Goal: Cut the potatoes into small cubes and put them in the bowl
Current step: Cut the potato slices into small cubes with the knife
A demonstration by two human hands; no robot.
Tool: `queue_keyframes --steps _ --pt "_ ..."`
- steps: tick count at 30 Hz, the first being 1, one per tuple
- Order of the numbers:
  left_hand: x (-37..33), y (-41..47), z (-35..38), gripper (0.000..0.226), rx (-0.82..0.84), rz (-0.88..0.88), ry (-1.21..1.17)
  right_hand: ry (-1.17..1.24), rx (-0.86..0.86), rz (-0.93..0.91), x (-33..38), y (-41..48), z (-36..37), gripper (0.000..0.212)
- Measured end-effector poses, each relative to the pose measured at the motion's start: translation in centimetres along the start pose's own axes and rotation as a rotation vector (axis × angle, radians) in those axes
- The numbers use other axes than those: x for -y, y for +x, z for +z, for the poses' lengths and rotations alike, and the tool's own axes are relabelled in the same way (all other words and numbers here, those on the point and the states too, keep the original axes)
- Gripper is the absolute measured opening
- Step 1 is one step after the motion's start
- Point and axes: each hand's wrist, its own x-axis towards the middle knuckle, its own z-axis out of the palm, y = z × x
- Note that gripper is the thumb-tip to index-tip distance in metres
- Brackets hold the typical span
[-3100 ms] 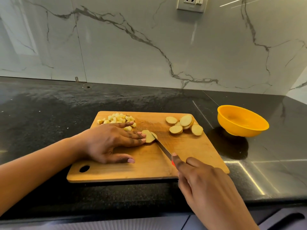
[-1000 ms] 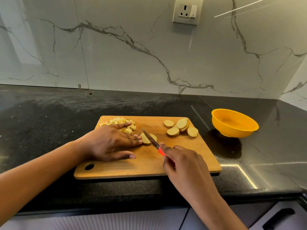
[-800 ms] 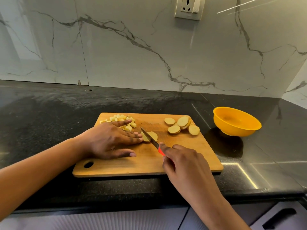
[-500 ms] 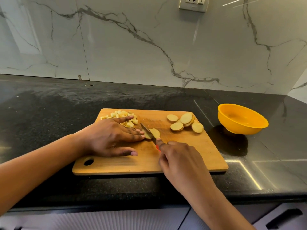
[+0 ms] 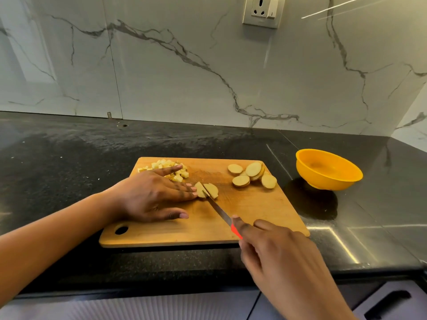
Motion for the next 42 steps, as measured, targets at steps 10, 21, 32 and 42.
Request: queue_keyframes --steps 10,21,32,42 --pt "0.9 2.3 -0.2 0.049 0.032 -0.188 -0.110 0.167 -0.238 0.194 -4.7 9.6 3.0 0.039" --pt "3.7 7.8 -1.3 0.052 0.640 -0.294 -0.459 0.257 -0.241 0.307 -7.2 9.7 5.1 0.041" --pt "1.9 6.8 -0.6 0.036 0.385 -0.465 -0.473 0.244 -0.236 0.307 -6.9 9.4 5.0 0.042" --pt "-0.2 6.7 1.2 0.110 0.252 -0.577 -0.074 0.230 -0.210 0.323 -6.8 9.4 5.0 0.042"
